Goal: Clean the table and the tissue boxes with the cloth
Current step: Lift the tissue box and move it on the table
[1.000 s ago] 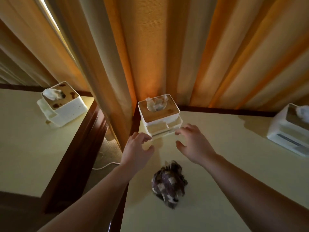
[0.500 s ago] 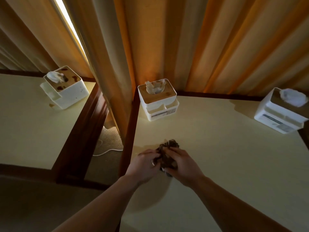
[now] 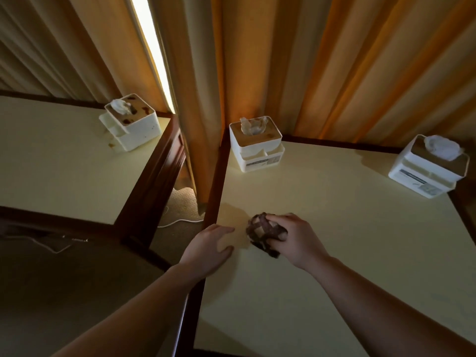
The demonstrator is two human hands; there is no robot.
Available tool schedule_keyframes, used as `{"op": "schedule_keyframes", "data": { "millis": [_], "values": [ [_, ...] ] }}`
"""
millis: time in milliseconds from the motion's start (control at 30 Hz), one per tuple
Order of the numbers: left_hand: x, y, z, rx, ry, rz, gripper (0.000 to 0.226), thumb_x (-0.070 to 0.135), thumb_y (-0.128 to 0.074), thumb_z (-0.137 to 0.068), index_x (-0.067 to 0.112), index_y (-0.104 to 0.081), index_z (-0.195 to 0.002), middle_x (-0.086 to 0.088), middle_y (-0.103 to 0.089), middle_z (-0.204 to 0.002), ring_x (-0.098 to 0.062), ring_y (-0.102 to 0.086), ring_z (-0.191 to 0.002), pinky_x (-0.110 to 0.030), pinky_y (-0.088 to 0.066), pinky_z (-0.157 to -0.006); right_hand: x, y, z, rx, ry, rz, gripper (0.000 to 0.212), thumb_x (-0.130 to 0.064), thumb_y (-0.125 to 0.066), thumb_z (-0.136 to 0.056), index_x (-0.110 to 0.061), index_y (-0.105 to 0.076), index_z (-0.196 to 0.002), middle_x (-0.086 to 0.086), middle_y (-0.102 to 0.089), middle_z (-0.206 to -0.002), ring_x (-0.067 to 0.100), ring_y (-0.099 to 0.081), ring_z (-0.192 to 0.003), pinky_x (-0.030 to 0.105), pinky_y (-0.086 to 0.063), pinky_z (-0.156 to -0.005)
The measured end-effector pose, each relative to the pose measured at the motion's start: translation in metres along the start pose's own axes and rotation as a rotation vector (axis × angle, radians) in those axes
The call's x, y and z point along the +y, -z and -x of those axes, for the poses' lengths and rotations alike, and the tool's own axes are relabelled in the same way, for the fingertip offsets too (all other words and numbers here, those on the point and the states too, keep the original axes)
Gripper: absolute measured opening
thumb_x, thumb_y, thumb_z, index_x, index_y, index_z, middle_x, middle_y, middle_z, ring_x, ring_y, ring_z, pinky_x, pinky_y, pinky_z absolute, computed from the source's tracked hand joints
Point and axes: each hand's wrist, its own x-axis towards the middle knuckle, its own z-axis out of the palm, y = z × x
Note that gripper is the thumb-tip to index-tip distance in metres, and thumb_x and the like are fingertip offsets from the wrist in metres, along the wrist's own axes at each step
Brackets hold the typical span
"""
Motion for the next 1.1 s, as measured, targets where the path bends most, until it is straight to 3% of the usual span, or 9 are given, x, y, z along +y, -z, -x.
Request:
{"op": "schedule_keyframes", "data": {
  "millis": [200, 433, 600, 767, 867, 1100],
  "values": [
    [0.002, 0.005, 0.052, 0.050, 0.211, 0.012, 0.071, 0.043, -0.072, -0.091, 0.034, -0.039, -0.154, 0.008, -0.047, -0.152, -0.016, -0.043, -0.142, -0.046, -0.044, -0.114, -0.027, -0.006, 0.015, -0.022, 0.126, -0.029, 0.062, -0.024, -0.087, -0.079, -0.027, -0.067, -0.138, -0.003, -0.064, -0.123, 0.016, -0.064, -0.108, 0.022, -0.049, -0.094],
    [-0.024, 0.039, 0.126, 0.198, 0.359, 0.052, 0.066, 0.043, -0.074, -0.087, 0.036, -0.045, -0.146, 0.008, -0.049, -0.139, -0.017, -0.051, -0.128, -0.044, -0.052, -0.105, -0.094, -0.043, 0.033, -0.098, 0.242, -0.024, 0.061, -0.027, -0.086, -0.078, -0.030, -0.068, -0.136, -0.004, -0.064, -0.116, 0.015, -0.064, -0.103, 0.020, -0.046, -0.088],
    [-0.070, 0.090, 0.185, 0.319, 0.389, 0.036, 0.077, 0.044, -0.081, -0.083, 0.032, -0.044, -0.149, 0.009, -0.052, -0.139, -0.012, -0.050, -0.130, -0.030, -0.048, -0.105, -0.170, -0.084, 0.031, -0.147, 0.361, 0.024, 0.059, -0.032, -0.084, -0.083, -0.029, -0.064, -0.139, -0.004, -0.059, -0.117, 0.014, -0.058, -0.104, 0.020, -0.044, -0.090],
    [-0.130, 0.156, 0.226, 0.379, 0.394, -0.005, 0.077, 0.048, -0.079, -0.084, 0.029, -0.044, -0.151, 0.008, -0.052, -0.143, -0.011, -0.050, -0.131, -0.029, -0.045, -0.108, -0.254, -0.140, 0.018, -0.164, 0.405, 0.028, 0.060, -0.033, -0.081, -0.087, -0.029, -0.059, -0.143, -0.002, -0.056, -0.128, 0.015, -0.057, -0.117, 0.025, -0.051, -0.099],
    [-0.176, 0.206, 0.238, 0.366, 0.361, -0.019, 0.074, 0.046, -0.078, -0.085, 0.029, -0.047, -0.149, 0.007, -0.055, -0.137, -0.010, -0.053, -0.126, -0.025, -0.044, -0.104, -0.308, -0.174, 0.005, -0.139, 0.395, 0.053, 0.061, -0.032, -0.081, -0.089, -0.027, -0.057, -0.145, 0.000, -0.055, -0.131, 0.017, -0.056, -0.120, 0.019, -0.046, -0.096],
    [-0.257, 0.302, 0.227, 0.315, 0.261, -0.001, 0.071, 0.044, -0.078, -0.086, 0.025, -0.049, -0.148, 0.005, -0.055, -0.136, -0.014, -0.053, -0.126, -0.034, -0.047, -0.106, -0.401, -0.234, -0.030, -0.084, 0.266, 0.050, 0.063, -0.035, -0.079, -0.090, -0.024, -0.055, -0.147, 0.005, -0.055, -0.136, 0.020, -0.055, -0.124, 0.022, -0.045, -0.096]
  ]
}}
